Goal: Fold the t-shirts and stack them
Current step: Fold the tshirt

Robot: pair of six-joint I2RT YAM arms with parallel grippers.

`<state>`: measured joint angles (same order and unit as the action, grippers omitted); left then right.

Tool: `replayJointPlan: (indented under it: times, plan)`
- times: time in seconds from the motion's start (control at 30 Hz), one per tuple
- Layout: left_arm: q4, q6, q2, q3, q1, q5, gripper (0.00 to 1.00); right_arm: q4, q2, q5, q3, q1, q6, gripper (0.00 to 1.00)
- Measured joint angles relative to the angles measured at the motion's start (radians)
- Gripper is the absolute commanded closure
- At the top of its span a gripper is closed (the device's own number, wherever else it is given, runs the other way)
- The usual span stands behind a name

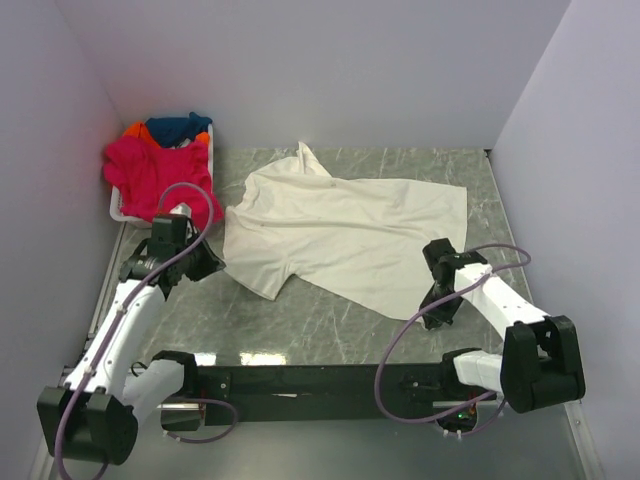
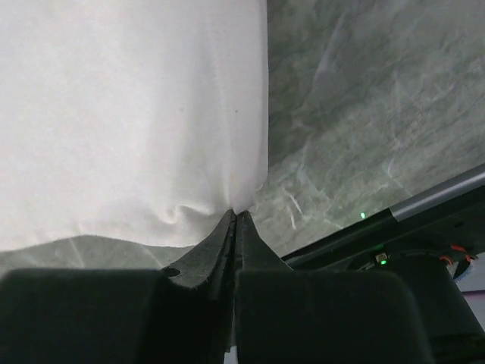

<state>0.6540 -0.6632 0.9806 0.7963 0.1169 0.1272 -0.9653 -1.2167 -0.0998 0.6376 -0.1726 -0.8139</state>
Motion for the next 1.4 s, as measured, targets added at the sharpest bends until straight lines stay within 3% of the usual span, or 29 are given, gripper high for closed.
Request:
replayJointPlan:
  times: [0.3,0.67,0.97,1.4]
  plan:
    - [0.157,-0.061,-0.157,0.038,-0.003,-0.001,1.0,-0.13,0.06,0.006,0.035,-0.065,0.004,1.0]
    - [0.262,-0.086,-0.2,0.039,-0.003,0.007,1.0,-0.235,0.135,0.015,0.067,-0.081,0.021,1.0]
    - [0.181,-0.057,-0.01,0.073,-0.003,0.013,1.0,-0.172,0.047,0.034,0.087,-0.066,0.045,1.0]
    - [-0.002,0.016,0.3,0.257,-0.003,0.087,1.0,-0.024,-0.079,0.066,0.196,0.145,0.154,1.0]
